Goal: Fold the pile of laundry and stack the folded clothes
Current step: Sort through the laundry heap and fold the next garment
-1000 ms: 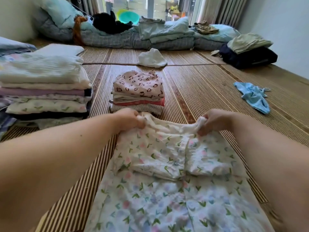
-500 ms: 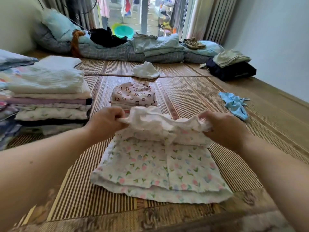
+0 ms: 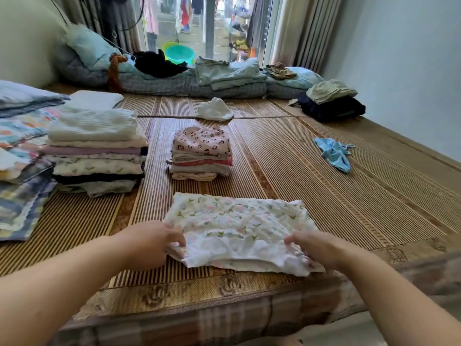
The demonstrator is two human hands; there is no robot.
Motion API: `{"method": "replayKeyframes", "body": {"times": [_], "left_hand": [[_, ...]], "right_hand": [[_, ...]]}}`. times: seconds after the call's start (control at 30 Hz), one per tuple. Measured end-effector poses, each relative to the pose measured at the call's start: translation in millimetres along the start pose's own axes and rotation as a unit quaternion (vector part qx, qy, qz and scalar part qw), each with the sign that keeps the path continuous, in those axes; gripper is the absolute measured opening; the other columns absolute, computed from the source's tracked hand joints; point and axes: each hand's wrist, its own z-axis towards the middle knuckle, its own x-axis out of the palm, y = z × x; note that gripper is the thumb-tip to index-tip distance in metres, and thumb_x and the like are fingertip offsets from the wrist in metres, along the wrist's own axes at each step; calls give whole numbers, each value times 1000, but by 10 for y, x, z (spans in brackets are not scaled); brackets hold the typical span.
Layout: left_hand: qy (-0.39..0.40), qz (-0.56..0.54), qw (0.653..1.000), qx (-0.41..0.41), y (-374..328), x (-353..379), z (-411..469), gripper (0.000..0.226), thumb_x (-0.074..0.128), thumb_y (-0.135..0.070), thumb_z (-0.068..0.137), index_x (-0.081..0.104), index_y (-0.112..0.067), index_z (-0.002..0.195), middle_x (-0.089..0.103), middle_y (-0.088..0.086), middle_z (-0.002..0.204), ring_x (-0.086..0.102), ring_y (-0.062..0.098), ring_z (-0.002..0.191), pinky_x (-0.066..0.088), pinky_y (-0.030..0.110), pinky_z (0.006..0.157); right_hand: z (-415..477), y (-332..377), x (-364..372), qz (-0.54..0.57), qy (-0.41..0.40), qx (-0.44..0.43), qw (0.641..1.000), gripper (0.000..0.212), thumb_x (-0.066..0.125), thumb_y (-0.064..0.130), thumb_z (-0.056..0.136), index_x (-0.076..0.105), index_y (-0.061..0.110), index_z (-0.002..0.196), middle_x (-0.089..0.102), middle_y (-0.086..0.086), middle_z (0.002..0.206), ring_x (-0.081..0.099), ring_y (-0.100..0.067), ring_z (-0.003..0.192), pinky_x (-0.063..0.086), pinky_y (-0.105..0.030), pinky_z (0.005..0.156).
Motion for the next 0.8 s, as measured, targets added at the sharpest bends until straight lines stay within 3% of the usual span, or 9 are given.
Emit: {"method": "replayKeyframes", "body": {"times": [0.13, 0.23, 0.4, 0.5, 0.63, 0.67, 0.73, 0.8], "left_hand": [[20, 31, 999, 8, -144, -38, -32, 30, 51, -32, 90, 58, -43, 117, 61, -15, 117, 54, 6, 97, 47, 24, 84], [68, 18, 997, 29, -328, -69, -102, 36, 53, -53, 87, 57, -42, 121, 61, -16, 122, 55, 7, 105, 46, 28, 94], [122, 11, 990, 75, -610, -114, -144, 45, 52, -37, 87, 51, -43, 132, 61, -13, 125, 52, 4, 98, 46, 30, 98], [71, -19, 995, 70, -564, -85, -127, 40, 52, -41, 88, 55, -41, 128, 63, -16, 120, 53, 1, 98, 48, 29, 96], [-82, 51, 993, 71, -282, -19, -33, 43, 41, -60, 92, 46, -46, 132, 44, -16, 140, 34, 6, 128, 32, 31, 112], [-71, 57, 995, 47, -218, -19, -11, 51, 37, -68, 88, 40, -49, 135, 34, -14, 148, 26, 11, 136, 25, 36, 114], [-27, 42, 999, -5, -112, -11, 23, 74, 23, -83, 72, 26, -55, 140, 14, -11, 158, 10, 19, 146, 14, 42, 117], [19, 15, 999, -20, -58, 18, 35, 85, 18, -87, 63, 20, -56, 142, 6, -9, 160, 10, 21, 146, 13, 43, 117]], "right_hand": [[246, 93, 4, -149, -39, 51, 987, 73, 26, 72, 90, 45, 25, 143, 40, 0, 151, 41, -23, 134, 35, -38, 108], [546, 74, -42, -240, -28, 66, 968, 70, 34, 68, 90, 36, 28, 147, 31, 3, 156, 33, -23, 140, 28, -42, 113], [805, 6, -72, -273, -22, 53, 960, 70, 36, 63, 92, 19, 30, 152, 19, 3, 160, 22, -24, 146, 15, -54, 117], [853, -10, -36, -274, -104, 37, 955, 53, 32, 52, 97, 30, 33, 147, 30, 1, 156, 29, -22, 142, 10, -61, 115], [753, 150, 121, -197, -252, -19, 947, 45, 34, 30, 99, 34, 36, 144, 37, 2, 152, 36, -25, 138, 10, -66, 113], [691, 229, 195, -140, -264, -48, 953, 45, 33, 35, 100, 33, 36, 145, 40, 3, 151, 38, -24, 137, 16, -64, 112], [588, 414, 389, -56, -196, -75, 976, 62, 26, 66, 92, 28, 37, 146, 44, 3, 148, 41, -24, 135, 26, -61, 111], [536, 538, 592, -125, -98, -54, 986, 91, 22, 91, 71, 23, 41, 147, 35, 0, 153, 36, -30, 137, 23, -64, 111]]}}
